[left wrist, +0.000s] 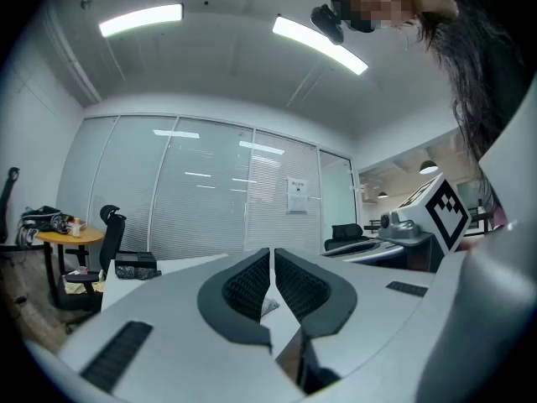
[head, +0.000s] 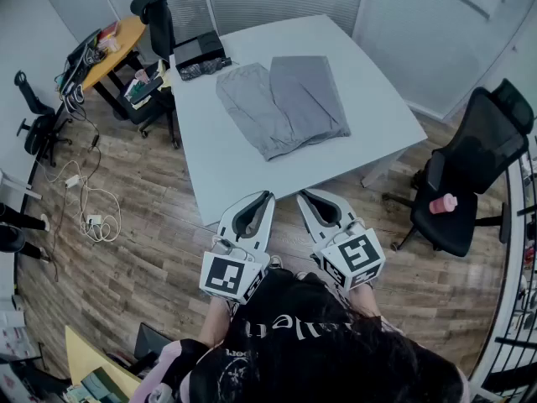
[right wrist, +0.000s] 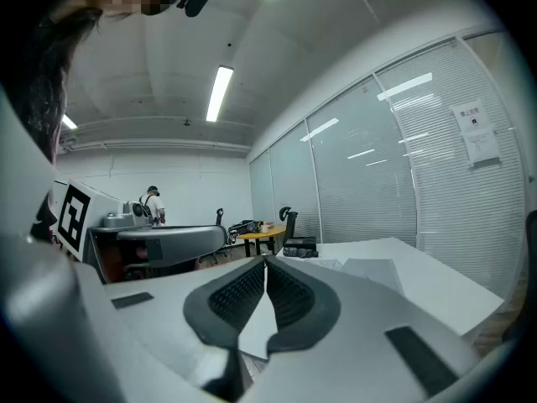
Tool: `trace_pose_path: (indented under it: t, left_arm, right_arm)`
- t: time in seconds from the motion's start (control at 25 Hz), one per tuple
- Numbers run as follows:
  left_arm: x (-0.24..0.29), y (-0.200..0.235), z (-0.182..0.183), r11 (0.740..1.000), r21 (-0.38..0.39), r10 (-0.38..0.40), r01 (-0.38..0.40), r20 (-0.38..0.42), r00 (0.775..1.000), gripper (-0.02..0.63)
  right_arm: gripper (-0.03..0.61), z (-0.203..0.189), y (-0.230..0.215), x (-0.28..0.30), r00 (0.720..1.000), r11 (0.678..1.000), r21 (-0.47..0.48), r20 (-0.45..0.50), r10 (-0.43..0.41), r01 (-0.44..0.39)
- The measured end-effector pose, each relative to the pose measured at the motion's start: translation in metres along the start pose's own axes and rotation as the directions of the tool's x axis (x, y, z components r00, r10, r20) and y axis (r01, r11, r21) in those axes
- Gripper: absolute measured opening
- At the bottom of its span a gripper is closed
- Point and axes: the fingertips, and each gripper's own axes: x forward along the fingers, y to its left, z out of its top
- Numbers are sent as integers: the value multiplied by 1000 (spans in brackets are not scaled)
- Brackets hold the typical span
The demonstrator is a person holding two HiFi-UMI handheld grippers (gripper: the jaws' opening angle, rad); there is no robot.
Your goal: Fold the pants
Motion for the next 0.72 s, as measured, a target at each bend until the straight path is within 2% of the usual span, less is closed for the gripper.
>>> trace_pose_path:
  t: [0.72]
  left_arm:
    - [-4, 51, -8, 1000, -3, -15, 14, -14, 1000, 35]
  right_arm:
    - [26, -4, 13, 49, 1000, 999, 46, -10, -9, 9]
